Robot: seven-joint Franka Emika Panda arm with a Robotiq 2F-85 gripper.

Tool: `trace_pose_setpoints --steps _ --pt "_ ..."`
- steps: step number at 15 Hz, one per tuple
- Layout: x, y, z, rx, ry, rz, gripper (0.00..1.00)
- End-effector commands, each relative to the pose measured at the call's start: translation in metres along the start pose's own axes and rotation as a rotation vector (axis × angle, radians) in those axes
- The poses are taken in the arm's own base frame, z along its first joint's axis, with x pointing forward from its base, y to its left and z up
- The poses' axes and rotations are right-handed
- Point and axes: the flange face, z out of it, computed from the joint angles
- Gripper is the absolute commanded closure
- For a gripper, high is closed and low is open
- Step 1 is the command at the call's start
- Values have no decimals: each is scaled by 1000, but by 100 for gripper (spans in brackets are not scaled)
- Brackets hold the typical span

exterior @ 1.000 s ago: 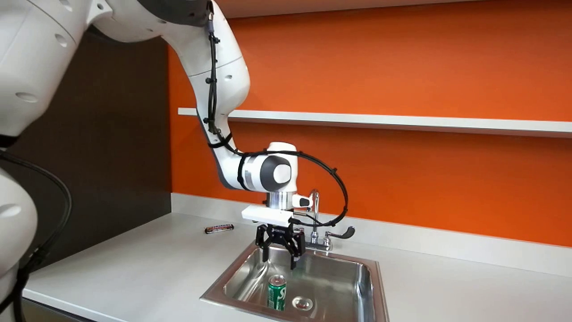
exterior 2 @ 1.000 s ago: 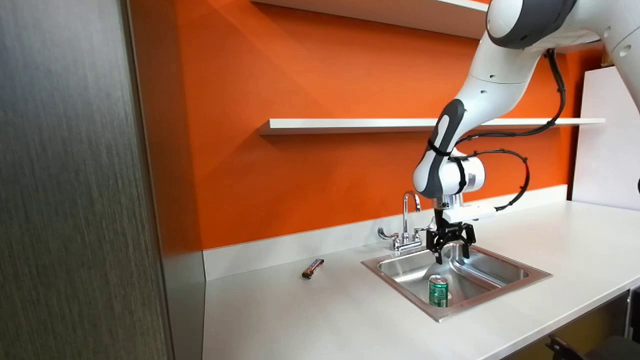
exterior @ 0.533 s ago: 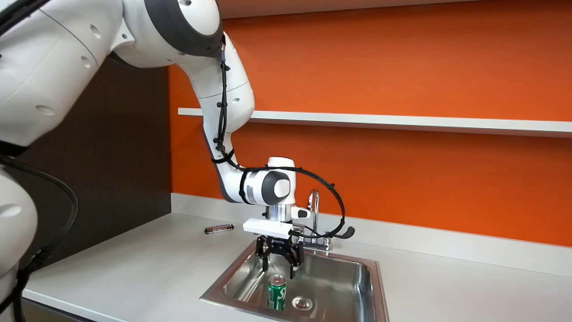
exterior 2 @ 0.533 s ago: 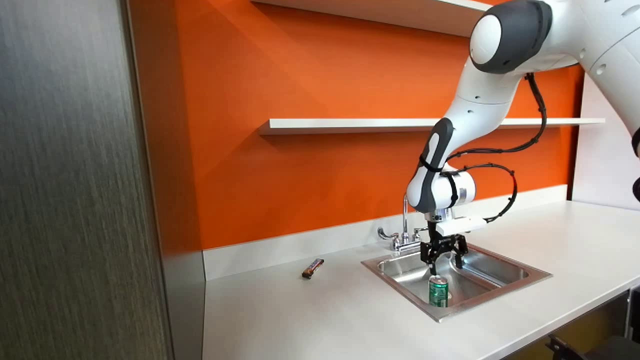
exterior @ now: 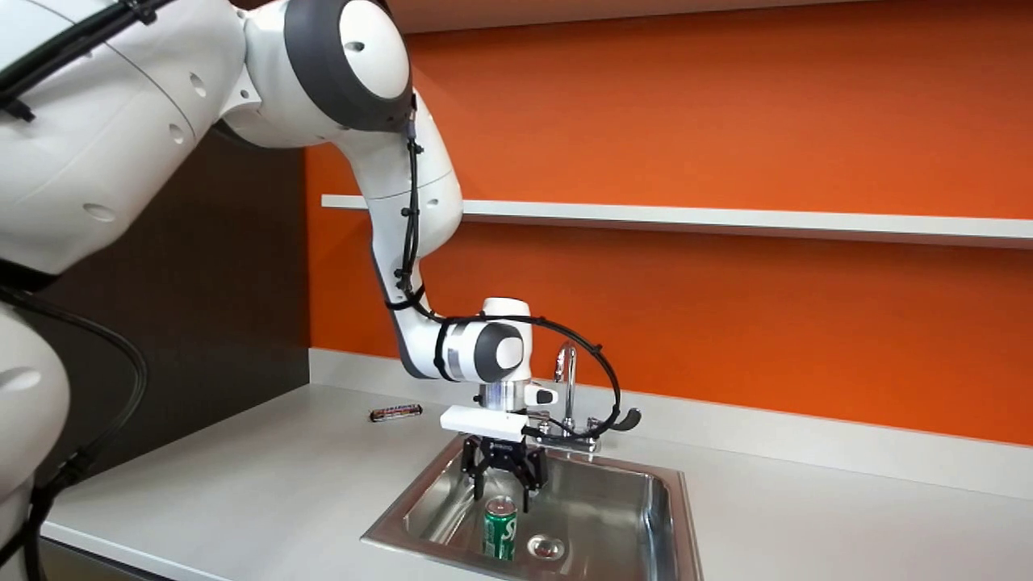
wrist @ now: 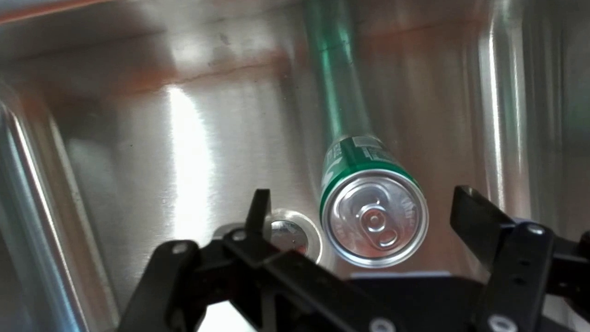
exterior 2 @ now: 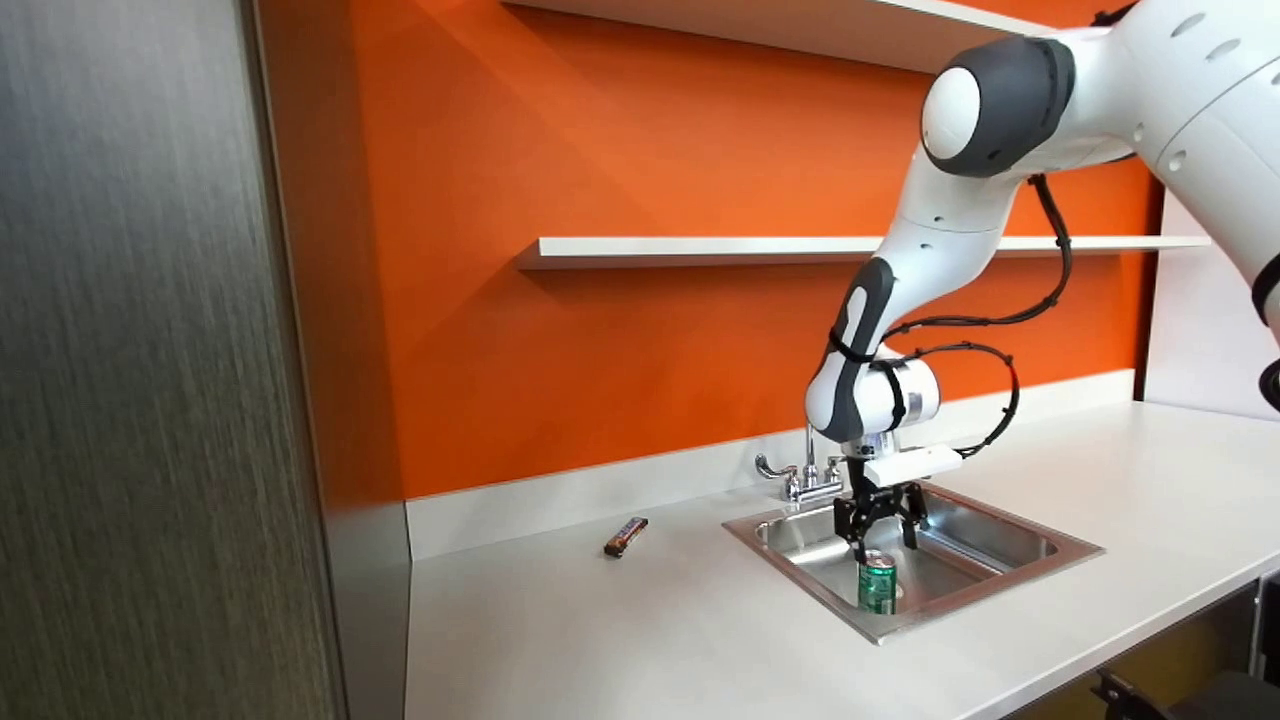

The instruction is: Move the can on the left

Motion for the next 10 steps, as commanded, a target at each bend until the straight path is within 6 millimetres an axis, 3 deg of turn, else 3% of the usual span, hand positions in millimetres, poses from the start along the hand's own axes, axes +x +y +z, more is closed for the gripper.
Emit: trace_pose_setpoints --steps 1,10 --pt "9 -5 9 -19 0 -14 0" --pt "18 -15 30 -41 -6 -47 0"
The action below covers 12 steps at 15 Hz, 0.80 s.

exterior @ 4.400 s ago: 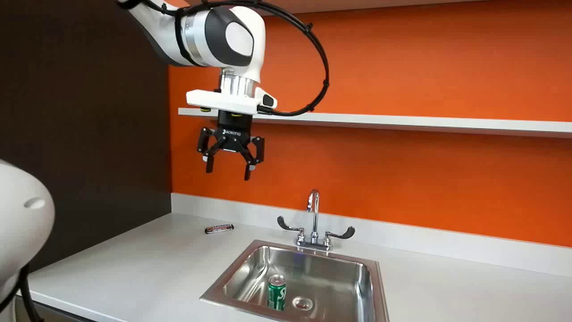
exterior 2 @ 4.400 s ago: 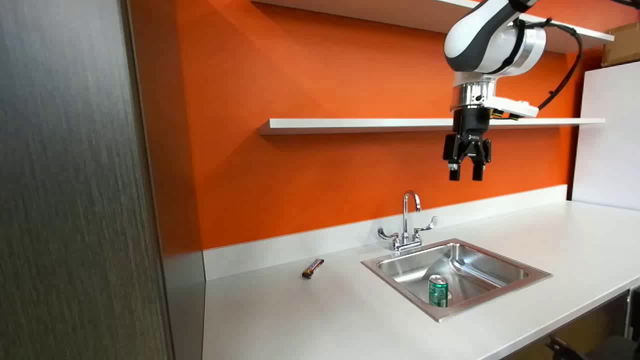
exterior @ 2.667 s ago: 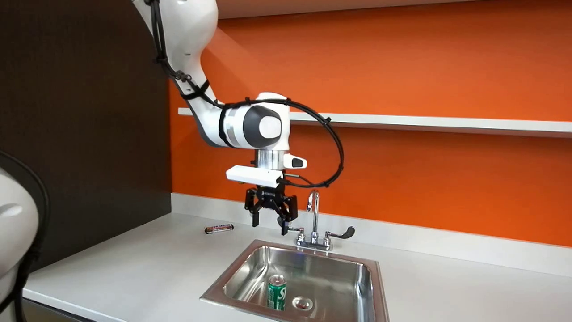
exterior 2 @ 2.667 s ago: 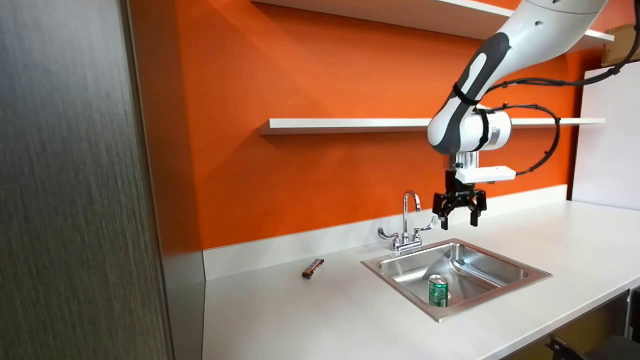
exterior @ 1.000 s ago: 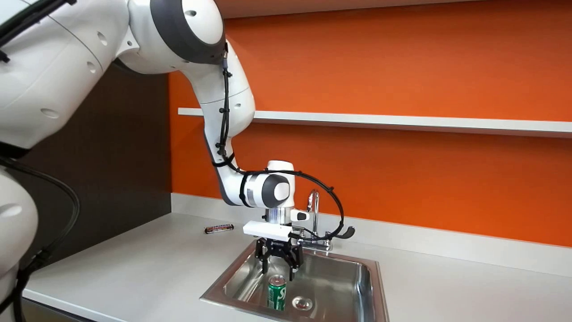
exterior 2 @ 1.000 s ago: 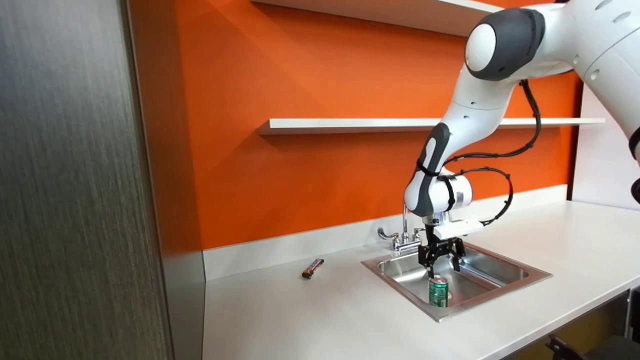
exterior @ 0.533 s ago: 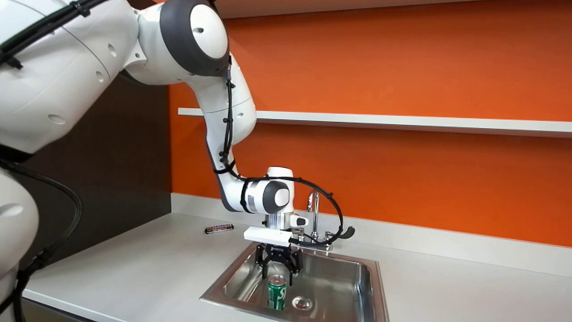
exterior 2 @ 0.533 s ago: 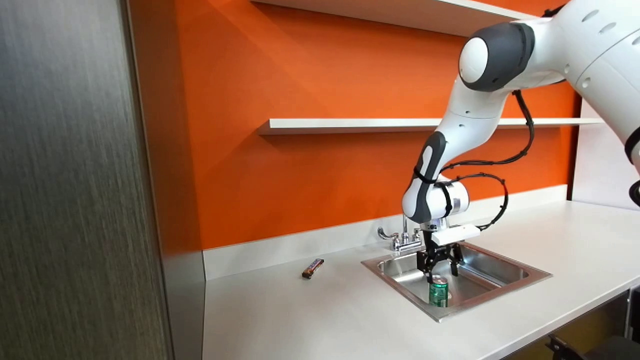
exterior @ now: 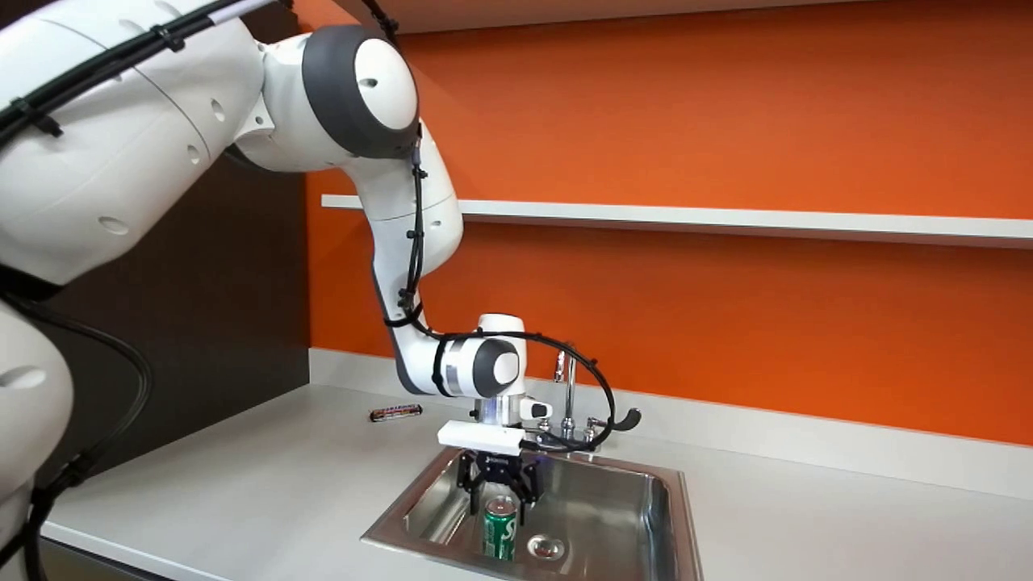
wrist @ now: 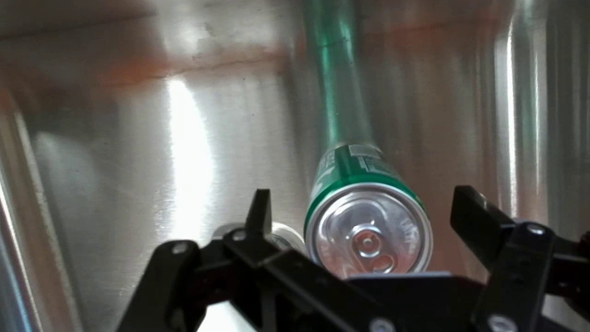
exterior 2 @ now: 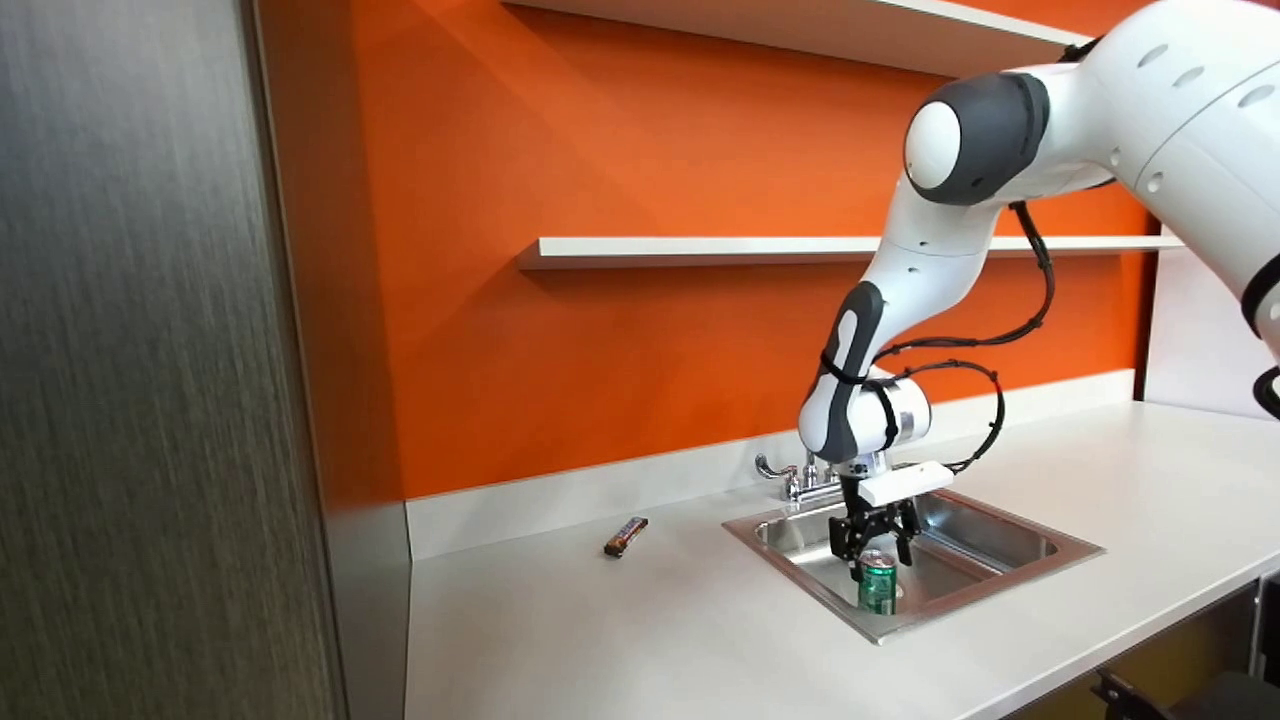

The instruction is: Move the can on the left

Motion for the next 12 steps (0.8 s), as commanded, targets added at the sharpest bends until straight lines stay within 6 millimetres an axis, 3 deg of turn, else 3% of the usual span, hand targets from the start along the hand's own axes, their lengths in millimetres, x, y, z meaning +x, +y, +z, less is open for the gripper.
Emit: trace_pose_setpoints --steps 1,8,9,10,12 --pt "11 -3 3 -26 19 -10 0" --pt "16 -8 8 -34 34 -25 0" --pt "17 -9 8 -32 35 -24 25" --pt "17 -9 8 -33 35 -26 26" --pt "17 -9 9 -32 33 -27 42"
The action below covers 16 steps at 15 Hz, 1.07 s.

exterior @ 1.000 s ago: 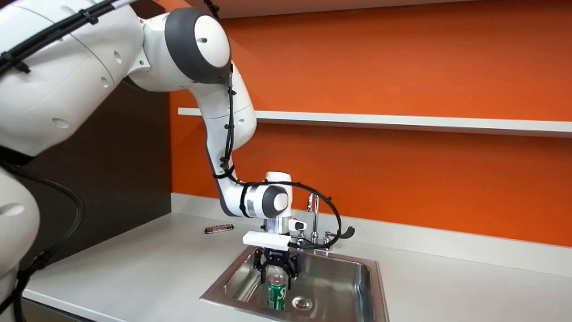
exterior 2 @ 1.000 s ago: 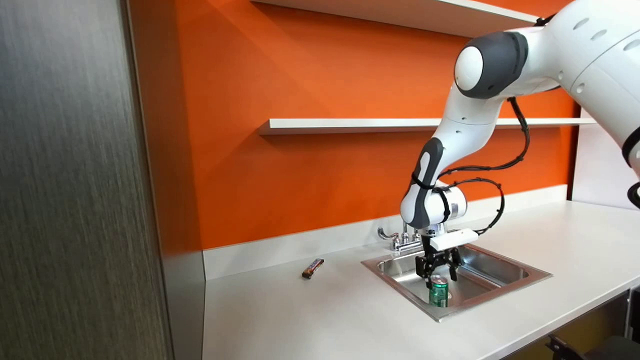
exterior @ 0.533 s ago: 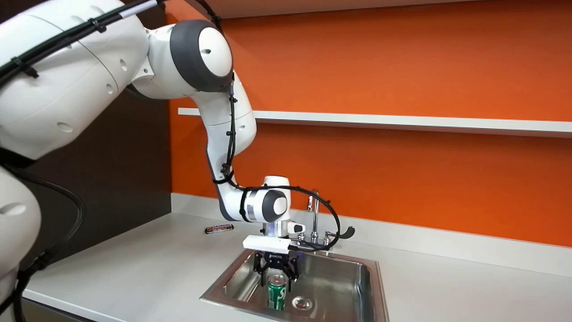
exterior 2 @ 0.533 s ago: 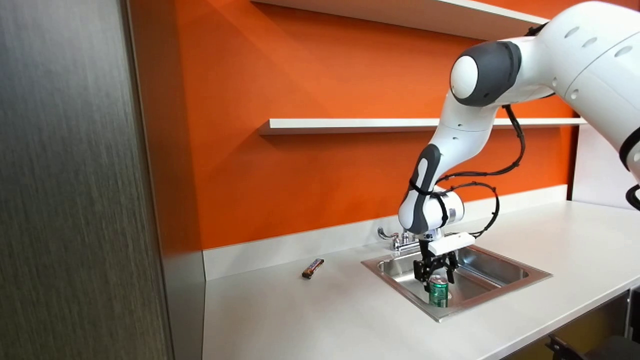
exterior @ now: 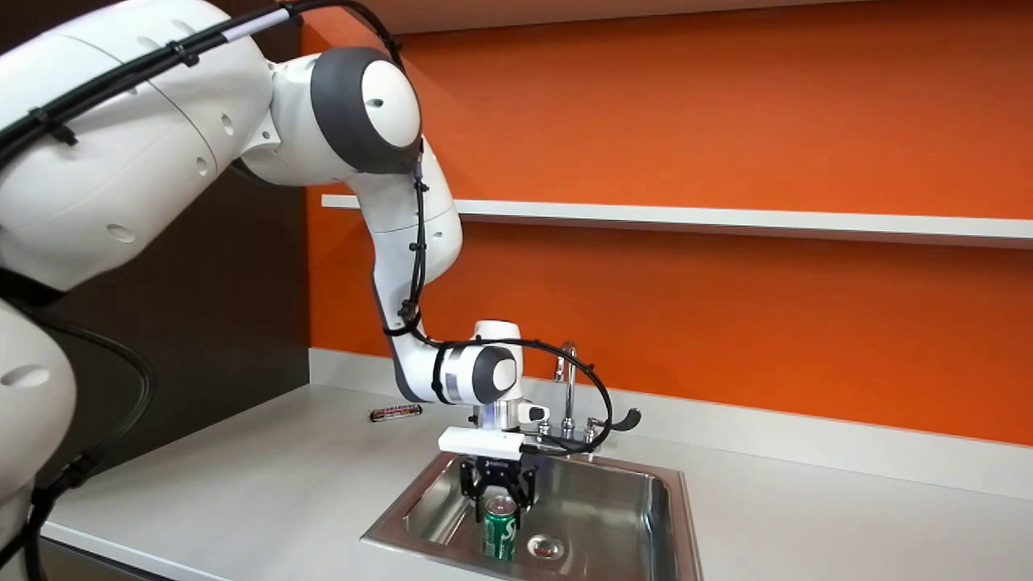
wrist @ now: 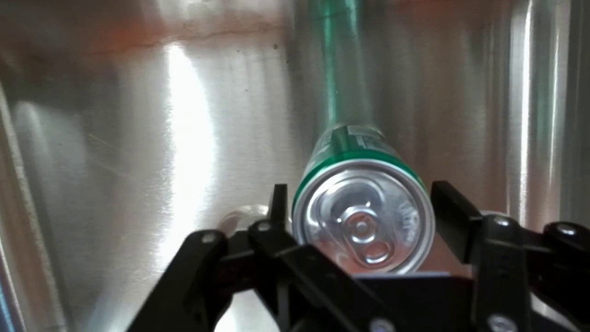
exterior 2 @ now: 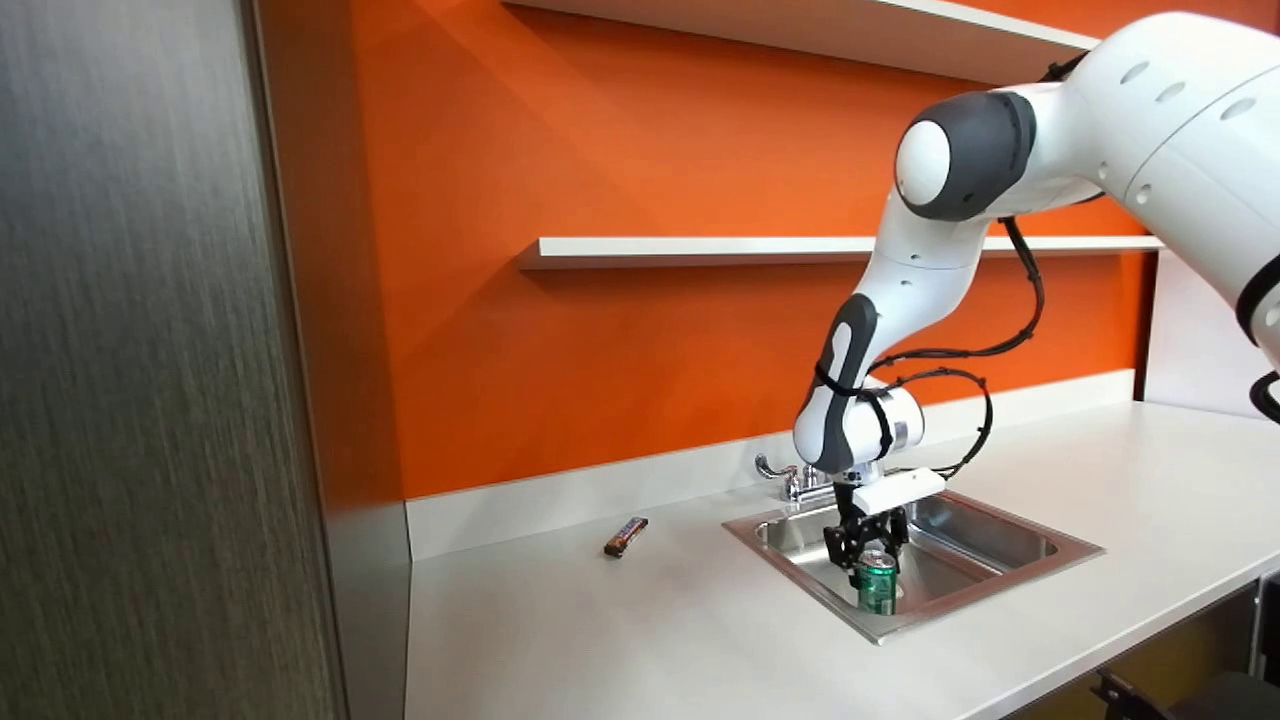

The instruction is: Move the can on the left

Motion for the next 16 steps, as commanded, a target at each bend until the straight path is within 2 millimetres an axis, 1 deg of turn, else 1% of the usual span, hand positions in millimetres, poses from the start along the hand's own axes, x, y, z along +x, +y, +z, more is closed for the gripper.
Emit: trace_pose_setpoints --steps 1,2,3,5,9,11,16 --pt "6 -2 -2 -12 12 6 51" --pt "6 -2 -3 -11 13 7 58" --pt "6 -1 -4 -11 14 8 61" --pt "5 -1 -5 -10 14 9 61" --pt "2 -1 -19 -7 23 7 61" --pt "1 -2 -32 -8 33 4 61" --pt "-4 -6 -72 -4 71 -8 61"
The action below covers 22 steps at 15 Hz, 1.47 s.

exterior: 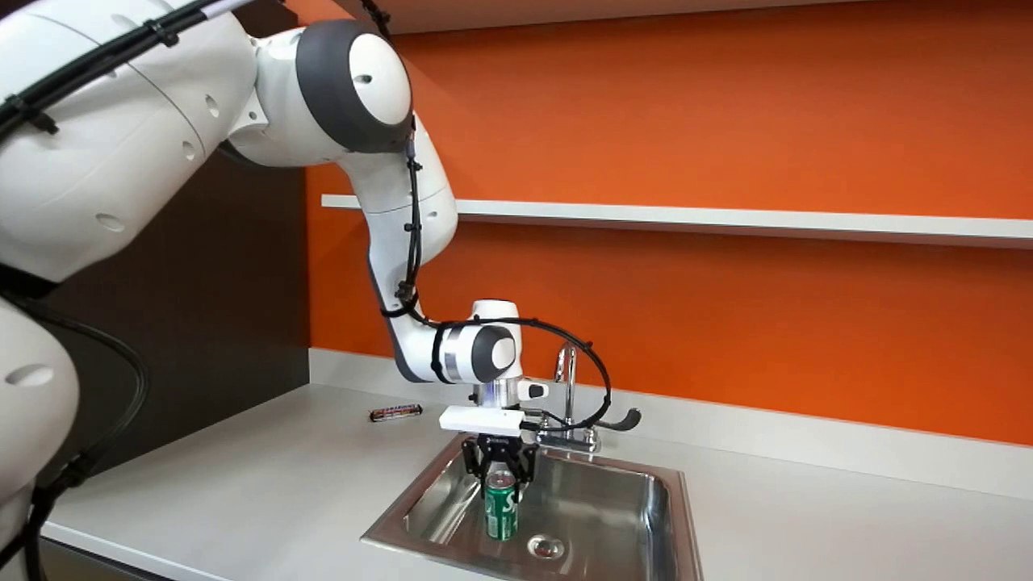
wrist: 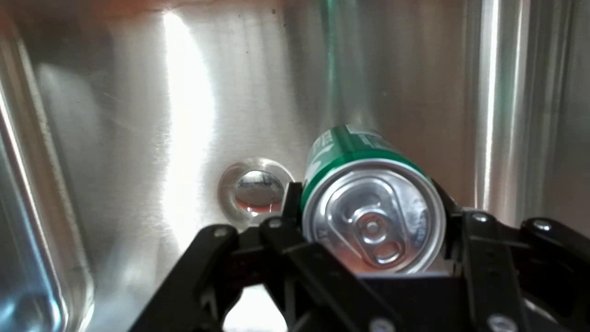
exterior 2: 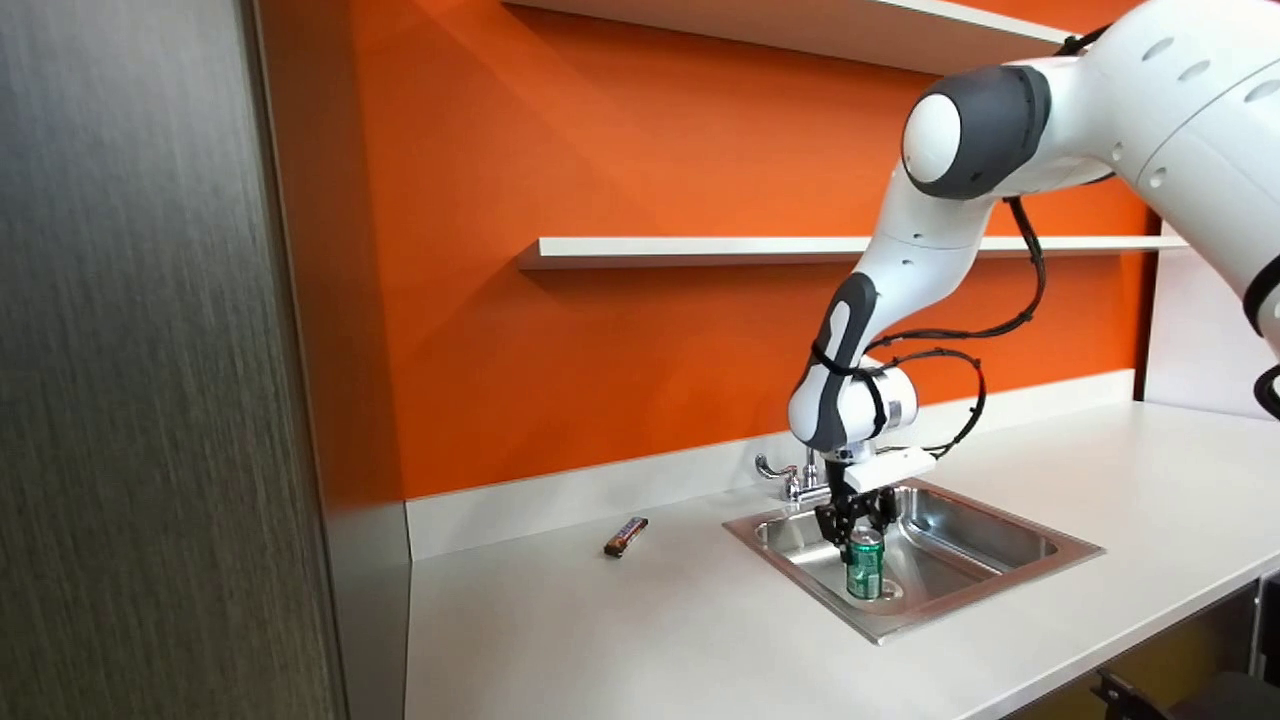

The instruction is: Move the can on the left

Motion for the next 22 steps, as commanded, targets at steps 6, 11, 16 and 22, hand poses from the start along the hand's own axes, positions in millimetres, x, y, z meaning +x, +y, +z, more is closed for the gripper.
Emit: trace_pose_setpoints --steps 6,11,16,22 --pt "-23 -17 -68 15 33 -30 61" --pt "-37 -38 -101 32 38 -79 61" --pt "-53 -76 -130 36 5 -174 61" --pt "-62 -136 -134 30 -29 -322 61"
